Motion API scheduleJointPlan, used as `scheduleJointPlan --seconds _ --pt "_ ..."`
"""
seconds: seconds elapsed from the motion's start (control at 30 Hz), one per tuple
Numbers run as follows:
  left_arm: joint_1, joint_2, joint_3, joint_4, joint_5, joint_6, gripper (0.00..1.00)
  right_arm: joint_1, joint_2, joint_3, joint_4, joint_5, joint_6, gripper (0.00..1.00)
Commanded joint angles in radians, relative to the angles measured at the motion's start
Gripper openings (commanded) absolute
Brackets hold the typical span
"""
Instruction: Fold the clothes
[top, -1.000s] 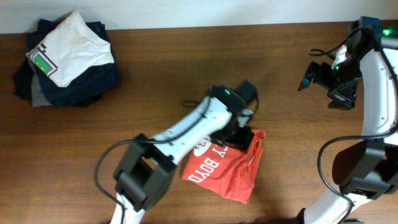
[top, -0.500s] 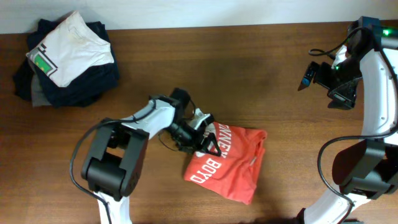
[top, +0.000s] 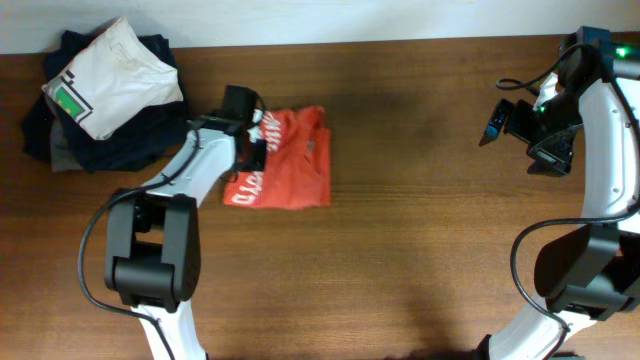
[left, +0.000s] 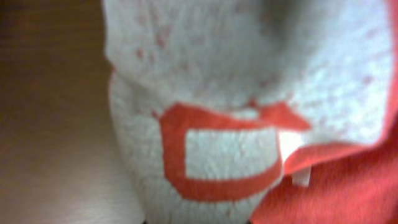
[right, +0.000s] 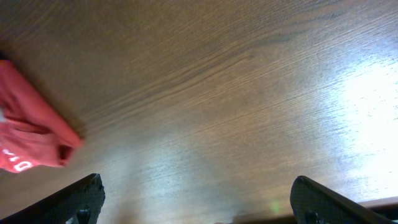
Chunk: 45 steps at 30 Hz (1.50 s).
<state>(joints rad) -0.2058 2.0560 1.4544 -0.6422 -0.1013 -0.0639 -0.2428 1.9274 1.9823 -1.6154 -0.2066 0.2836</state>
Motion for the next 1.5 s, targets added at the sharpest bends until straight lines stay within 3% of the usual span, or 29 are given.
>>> scheduleJointPlan --seconds 0.0,0.1,0.27,0.37,0.47,0.67,0.7,0.77,0.8,0.83,0.87,0.9,0.97,1.0,1.03,1.07,1.2,1.37,1.47 --pt "0.089 0.004 0.014 0.148 -0.141 0.148 0.00 -0.006 -0.010 0.013 0.000 0.009 -0.007 0.99" --pt "0.133 0.004 0.128 0.142 -0.236 0.148 0.00 -0.006 -0.010 0.013 0.000 0.009 -0.007 0.99" --pt "0.218 0.004 0.426 0.092 -0.232 0.100 0.01 -0.006 -0.010 0.013 0.000 0.009 -0.007 0.99" --pt "0.276 0.004 0.443 0.151 -0.232 0.067 0.01 -0.006 -0.010 0.013 0.000 0.009 -0.007 0.99" --pt "0.363 0.005 0.443 0.217 -0.226 -0.061 0.01 -0.006 -0.010 0.013 0.000 0.009 -0.007 0.99" --pt "0.466 0.060 0.443 0.311 -0.199 -0.060 0.05 -0.006 -0.010 0.013 0.000 0.009 -0.007 0.99" --pt "0.489 0.093 0.443 0.314 -0.212 -0.060 0.11 -0.006 -0.010 0.013 0.000 0.009 -0.007 0.99" --pt "0.556 0.134 0.443 0.288 -0.243 -0.058 0.34 -0.006 -0.010 0.013 0.000 0.009 -0.007 0.99" --pt "0.574 0.132 0.443 0.283 -0.243 -0.056 0.71 -0.006 -0.010 0.013 0.000 0.009 -0.007 0.99" --pt "0.587 0.115 0.443 0.282 -0.243 -0.028 0.84 -0.006 -0.010 0.013 0.000 0.009 -0.007 0.99" --pt "0.586 0.081 0.443 0.283 -0.244 -0.021 0.95 -0.006 -0.010 0.013 0.000 0.009 -0.007 0.99" --pt "0.581 0.035 0.443 0.289 -0.243 -0.022 0.97 -0.006 -0.010 0.013 0.000 0.009 -0.007 0.99" --pt "0.563 -0.040 0.443 0.317 -0.228 -0.022 0.91 -0.006 -0.010 0.013 0.000 0.009 -0.007 0.99" --pt "0.544 -0.068 0.443 0.332 -0.188 -0.022 0.62 -0.006 -0.010 0.013 0.000 0.009 -0.007 0.99" --pt "0.528 -0.071 0.443 0.352 -0.124 -0.022 0.23 -0.006 -0.010 0.013 0.000 0.009 -0.007 0.99" --pt "0.519 -0.059 0.443 0.378 -0.069 -0.022 0.01 -0.006 -0.010 0.013 0.000 0.009 -0.007 0.99" --pt "0.521 0.121 0.443 0.567 -0.048 -0.021 0.00 -0.006 -0.010 0.013 0.000 0.009 -0.007 0.99" --pt "0.526 0.315 0.443 0.534 0.008 0.092 0.02 -0.006 -0.010 0.013 0.000 0.009 -0.007 0.99" --pt "0.526 0.230 0.469 0.401 0.008 0.092 0.34 -0.006 -0.010 0.013 0.000 0.009 -0.007 0.99"
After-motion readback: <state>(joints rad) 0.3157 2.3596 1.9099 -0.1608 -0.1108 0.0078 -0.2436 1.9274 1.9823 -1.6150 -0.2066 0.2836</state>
